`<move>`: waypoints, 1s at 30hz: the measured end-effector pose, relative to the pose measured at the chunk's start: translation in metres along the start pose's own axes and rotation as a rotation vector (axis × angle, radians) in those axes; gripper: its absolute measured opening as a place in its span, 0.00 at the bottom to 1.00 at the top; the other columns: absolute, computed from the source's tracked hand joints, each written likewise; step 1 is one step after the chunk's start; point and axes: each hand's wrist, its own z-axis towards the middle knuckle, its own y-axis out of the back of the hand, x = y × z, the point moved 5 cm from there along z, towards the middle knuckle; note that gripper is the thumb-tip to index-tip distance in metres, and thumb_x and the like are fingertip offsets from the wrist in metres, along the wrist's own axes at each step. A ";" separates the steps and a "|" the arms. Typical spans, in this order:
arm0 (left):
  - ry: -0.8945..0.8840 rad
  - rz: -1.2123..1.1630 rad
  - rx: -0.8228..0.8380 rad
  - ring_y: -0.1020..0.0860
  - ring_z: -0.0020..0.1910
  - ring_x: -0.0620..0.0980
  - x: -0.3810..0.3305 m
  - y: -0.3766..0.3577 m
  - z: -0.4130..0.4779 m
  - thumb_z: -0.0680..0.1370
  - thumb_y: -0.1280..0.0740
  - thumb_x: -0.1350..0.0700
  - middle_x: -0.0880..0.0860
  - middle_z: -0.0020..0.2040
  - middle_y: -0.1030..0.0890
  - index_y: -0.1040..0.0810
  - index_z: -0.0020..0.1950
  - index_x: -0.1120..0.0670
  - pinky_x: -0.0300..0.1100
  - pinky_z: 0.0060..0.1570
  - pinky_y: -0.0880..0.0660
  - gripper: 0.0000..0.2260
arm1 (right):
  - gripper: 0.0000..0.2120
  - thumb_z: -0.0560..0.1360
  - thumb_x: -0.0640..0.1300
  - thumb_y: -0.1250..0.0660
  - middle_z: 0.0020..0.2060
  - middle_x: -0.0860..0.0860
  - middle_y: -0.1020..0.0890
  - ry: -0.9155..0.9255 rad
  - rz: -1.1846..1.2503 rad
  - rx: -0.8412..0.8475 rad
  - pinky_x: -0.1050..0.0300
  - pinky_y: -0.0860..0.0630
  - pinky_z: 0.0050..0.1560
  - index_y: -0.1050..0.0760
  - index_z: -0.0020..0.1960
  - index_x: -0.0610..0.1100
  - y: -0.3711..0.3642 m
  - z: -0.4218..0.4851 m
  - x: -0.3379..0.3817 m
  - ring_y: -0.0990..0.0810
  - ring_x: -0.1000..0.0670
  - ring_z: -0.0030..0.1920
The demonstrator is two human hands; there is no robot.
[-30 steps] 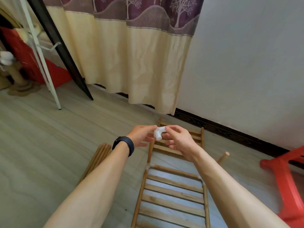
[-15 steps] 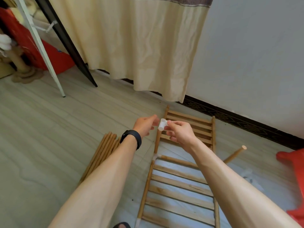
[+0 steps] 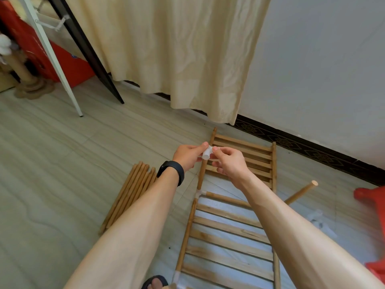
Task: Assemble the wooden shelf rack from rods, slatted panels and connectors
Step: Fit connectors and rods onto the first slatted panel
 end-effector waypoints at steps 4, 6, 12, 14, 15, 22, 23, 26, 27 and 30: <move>-0.009 -0.016 0.008 0.18 0.50 0.43 0.000 -0.002 0.000 0.79 0.33 0.41 0.50 0.53 0.15 0.17 0.58 0.50 0.47 0.56 0.26 0.16 | 0.11 0.80 0.51 0.33 0.46 0.52 0.13 0.013 0.006 -0.002 0.55 0.23 0.46 0.20 0.58 0.46 0.003 -0.001 0.000 0.18 0.52 0.41; -0.017 -0.007 0.013 0.18 0.49 0.43 -0.001 -0.002 0.000 0.79 0.33 0.41 0.49 0.53 0.15 0.17 0.59 0.50 0.45 0.52 0.26 0.16 | 0.11 0.80 0.50 0.32 0.47 0.51 0.13 0.014 0.022 0.006 0.55 0.23 0.46 0.20 0.58 0.46 0.004 -0.002 0.000 0.19 0.52 0.41; 0.004 0.009 0.025 0.18 0.49 0.44 0.002 -0.002 0.001 0.79 0.33 0.42 0.49 0.53 0.15 0.17 0.59 0.50 0.45 0.49 0.27 0.16 | 0.12 0.79 0.54 0.31 0.45 0.53 0.13 -0.039 -0.032 0.023 0.58 0.25 0.42 0.19 0.56 0.48 0.007 -0.002 -0.002 0.19 0.54 0.40; 0.016 0.014 0.026 0.18 0.49 0.44 0.004 -0.002 0.002 0.79 0.33 0.41 0.49 0.53 0.15 0.17 0.60 0.51 0.46 0.51 0.27 0.17 | 0.13 0.78 0.55 0.30 0.44 0.53 0.12 -0.051 -0.037 0.032 0.58 0.27 0.41 0.19 0.56 0.48 0.008 -0.001 -0.004 0.19 0.53 0.40; 0.015 0.020 0.026 0.18 0.49 0.44 0.004 -0.002 0.002 0.79 0.33 0.41 0.49 0.52 0.15 0.17 0.60 0.51 0.46 0.52 0.27 0.17 | 0.13 0.78 0.55 0.30 0.44 0.53 0.12 -0.051 -0.036 0.033 0.57 0.27 0.41 0.19 0.56 0.47 0.008 -0.001 -0.005 0.19 0.53 0.40; 0.009 0.015 0.084 0.18 0.52 0.43 0.008 -0.001 0.002 0.79 0.31 0.47 0.48 0.52 0.14 0.18 0.61 0.53 0.46 0.58 0.27 0.14 | 0.11 0.77 0.52 0.29 0.44 0.51 0.12 -0.026 -0.063 0.053 0.58 0.27 0.40 0.18 0.55 0.47 0.008 -0.002 -0.006 0.20 0.53 0.38; 0.010 0.020 0.086 0.19 0.52 0.43 0.009 -0.001 0.002 0.79 0.31 0.47 0.48 0.52 0.14 0.18 0.61 0.53 0.46 0.58 0.27 0.14 | 0.10 0.77 0.52 0.30 0.44 0.52 0.12 -0.032 -0.076 0.055 0.57 0.27 0.40 0.18 0.54 0.47 0.008 -0.002 -0.007 0.19 0.53 0.38; 0.035 0.013 0.085 0.18 0.53 0.45 0.013 -0.002 0.002 0.79 0.31 0.47 0.49 0.52 0.14 0.17 0.59 0.54 0.47 0.58 0.26 0.14 | 0.10 0.78 0.52 0.31 0.44 0.52 0.12 -0.058 -0.100 0.048 0.57 0.26 0.40 0.18 0.54 0.47 0.007 0.000 -0.013 0.19 0.53 0.38; 0.044 0.005 0.086 0.18 0.53 0.45 0.013 -0.002 0.002 0.79 0.32 0.47 0.49 0.51 0.14 0.17 0.59 0.54 0.47 0.58 0.27 0.14 | 0.11 0.78 0.52 0.32 0.44 0.52 0.12 -0.067 -0.096 0.048 0.56 0.26 0.41 0.18 0.54 0.47 0.007 0.001 -0.014 0.19 0.52 0.38; 0.035 0.018 0.084 0.20 0.51 0.43 0.015 -0.004 0.003 0.80 0.32 0.50 0.48 0.50 0.16 0.18 0.61 0.54 0.45 0.56 0.27 0.13 | 0.12 0.80 0.51 0.35 0.44 0.52 0.12 -0.080 -0.077 0.056 0.55 0.26 0.42 0.19 0.57 0.47 0.008 0.002 -0.018 0.18 0.51 0.39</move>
